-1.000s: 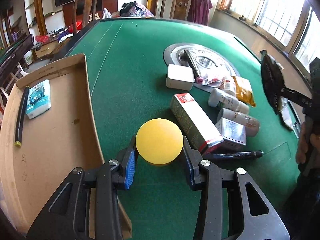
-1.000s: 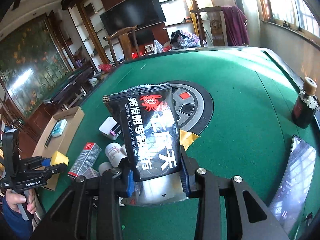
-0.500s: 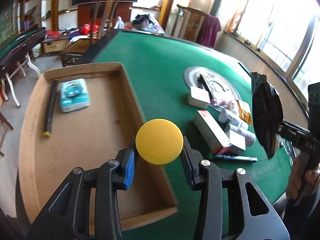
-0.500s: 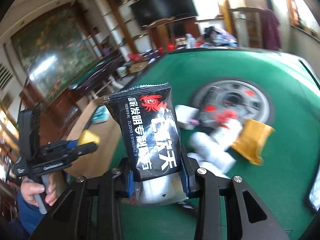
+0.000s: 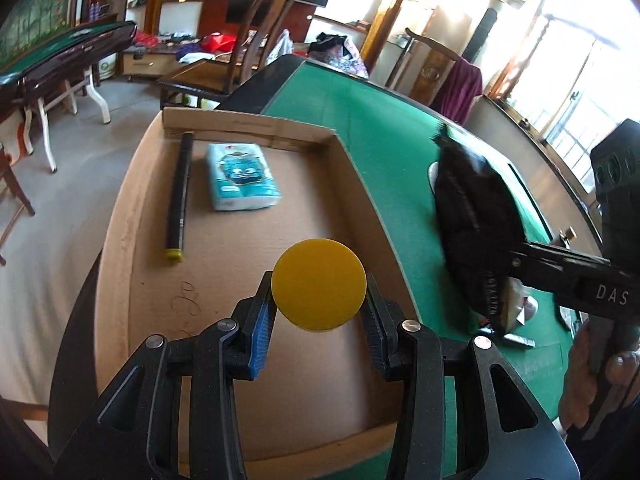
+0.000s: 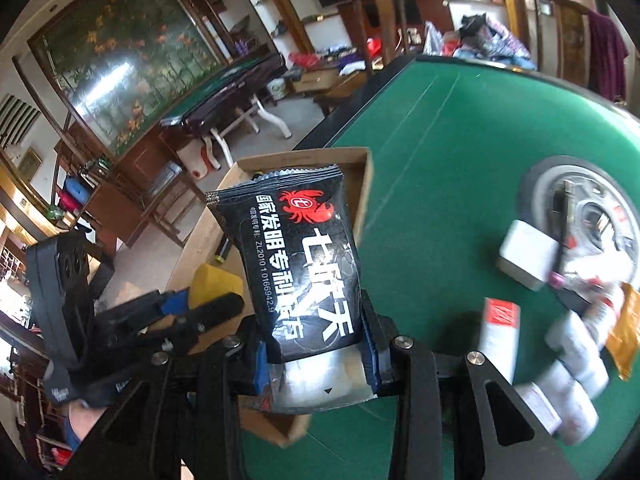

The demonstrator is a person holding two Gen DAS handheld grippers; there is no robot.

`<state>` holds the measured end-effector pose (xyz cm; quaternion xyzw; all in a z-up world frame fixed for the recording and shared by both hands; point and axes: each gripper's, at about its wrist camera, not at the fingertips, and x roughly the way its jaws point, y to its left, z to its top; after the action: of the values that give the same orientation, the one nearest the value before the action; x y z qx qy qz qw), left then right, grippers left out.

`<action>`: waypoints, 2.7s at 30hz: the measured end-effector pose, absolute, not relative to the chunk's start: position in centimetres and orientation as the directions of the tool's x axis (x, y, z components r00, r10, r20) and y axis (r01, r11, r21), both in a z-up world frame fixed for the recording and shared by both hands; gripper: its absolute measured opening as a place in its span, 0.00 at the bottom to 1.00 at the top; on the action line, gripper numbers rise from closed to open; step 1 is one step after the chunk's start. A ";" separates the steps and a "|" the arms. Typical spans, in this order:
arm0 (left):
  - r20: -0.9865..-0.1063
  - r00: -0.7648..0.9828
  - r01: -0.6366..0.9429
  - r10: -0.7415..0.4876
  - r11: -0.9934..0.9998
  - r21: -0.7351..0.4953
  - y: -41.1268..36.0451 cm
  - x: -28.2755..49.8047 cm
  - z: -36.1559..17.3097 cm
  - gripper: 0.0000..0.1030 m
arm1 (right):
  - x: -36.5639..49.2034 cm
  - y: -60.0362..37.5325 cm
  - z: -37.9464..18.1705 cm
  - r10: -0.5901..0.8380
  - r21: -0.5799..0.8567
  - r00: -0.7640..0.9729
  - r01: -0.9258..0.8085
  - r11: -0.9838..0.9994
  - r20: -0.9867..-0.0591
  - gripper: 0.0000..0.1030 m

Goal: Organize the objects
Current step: 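Carry the yellow cap and black bag into the box and open both grippers, then move both grippers back to the table toward the white-red carton and white bottles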

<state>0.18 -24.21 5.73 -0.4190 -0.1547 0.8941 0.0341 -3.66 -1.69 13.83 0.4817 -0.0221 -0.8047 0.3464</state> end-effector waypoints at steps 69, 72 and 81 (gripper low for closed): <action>-0.750 -0.625 0.070 0.215 -0.942 -0.328 -21.7 0.7 6.4 0.44 | -5.5 -1.0 12.5 -0.614 0.471 -0.285 0.436 -0.767 -0.736 0.40; -0.739 -0.632 0.022 0.232 -0.948 -0.316 -19.8 1.4 7.5 0.44 | -4.0 3.6 12.1 -0.643 0.511 -0.299 0.414 -0.753 -0.705 0.40; -0.749 -0.566 -0.136 0.344 -0.935 -0.326 -11.3 0.3 7.6 0.52 | -3.1 18.4 10.8 -0.557 0.492 -0.435 0.263 -0.830 -0.707 0.45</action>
<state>0.30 -11.35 7.61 -0.4453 -0.1167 0.8771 0.1366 -3.07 18.42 10.80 0.4709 -0.1560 -0.8326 0.2464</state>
